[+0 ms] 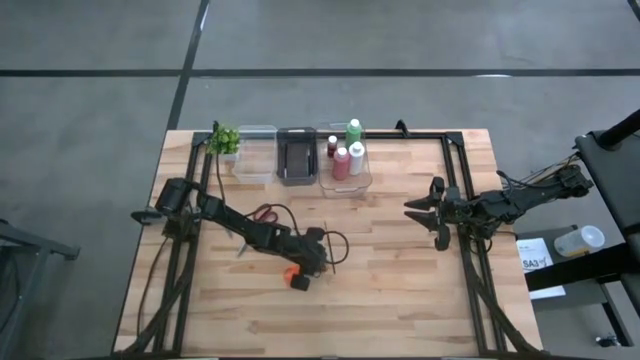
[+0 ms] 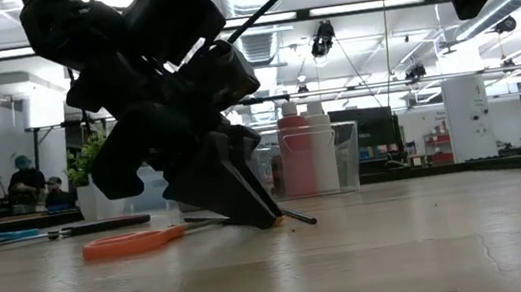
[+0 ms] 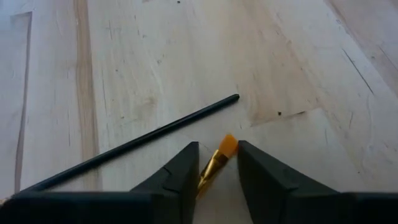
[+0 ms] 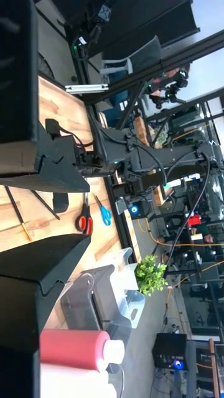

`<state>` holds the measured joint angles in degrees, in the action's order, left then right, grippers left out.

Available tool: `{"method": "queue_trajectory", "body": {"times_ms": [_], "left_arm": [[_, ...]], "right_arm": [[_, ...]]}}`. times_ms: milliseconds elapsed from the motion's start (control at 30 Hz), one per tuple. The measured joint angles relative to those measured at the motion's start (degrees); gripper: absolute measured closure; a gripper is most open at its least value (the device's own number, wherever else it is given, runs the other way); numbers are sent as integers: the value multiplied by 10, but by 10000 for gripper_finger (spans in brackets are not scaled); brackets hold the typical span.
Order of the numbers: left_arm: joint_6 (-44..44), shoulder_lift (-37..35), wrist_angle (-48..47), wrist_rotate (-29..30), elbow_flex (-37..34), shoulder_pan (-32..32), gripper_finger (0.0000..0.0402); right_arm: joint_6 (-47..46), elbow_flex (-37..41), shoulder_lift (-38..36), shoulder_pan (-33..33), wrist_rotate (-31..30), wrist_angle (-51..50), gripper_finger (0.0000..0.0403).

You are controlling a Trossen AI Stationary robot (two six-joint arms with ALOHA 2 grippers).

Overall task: Pick & Place Paint Supplies
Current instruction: Put the left gold paintbrush into the black bin

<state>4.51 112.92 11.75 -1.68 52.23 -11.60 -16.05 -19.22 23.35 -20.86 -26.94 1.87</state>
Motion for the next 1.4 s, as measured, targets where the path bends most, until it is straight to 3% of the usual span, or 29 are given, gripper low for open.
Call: {"method": "queue_trajectory", "body": {"times_ms": [533, 1400], "left_arm": [[0, 0, 0, 6, -1, 1, 393], [-4, -16, -58, 15, 14, 1, 395]], "right_arm": [[0, 0, 0, 0, 0, 0, 287], [0, 0, 0, 0, 0, 0, 287]]}}
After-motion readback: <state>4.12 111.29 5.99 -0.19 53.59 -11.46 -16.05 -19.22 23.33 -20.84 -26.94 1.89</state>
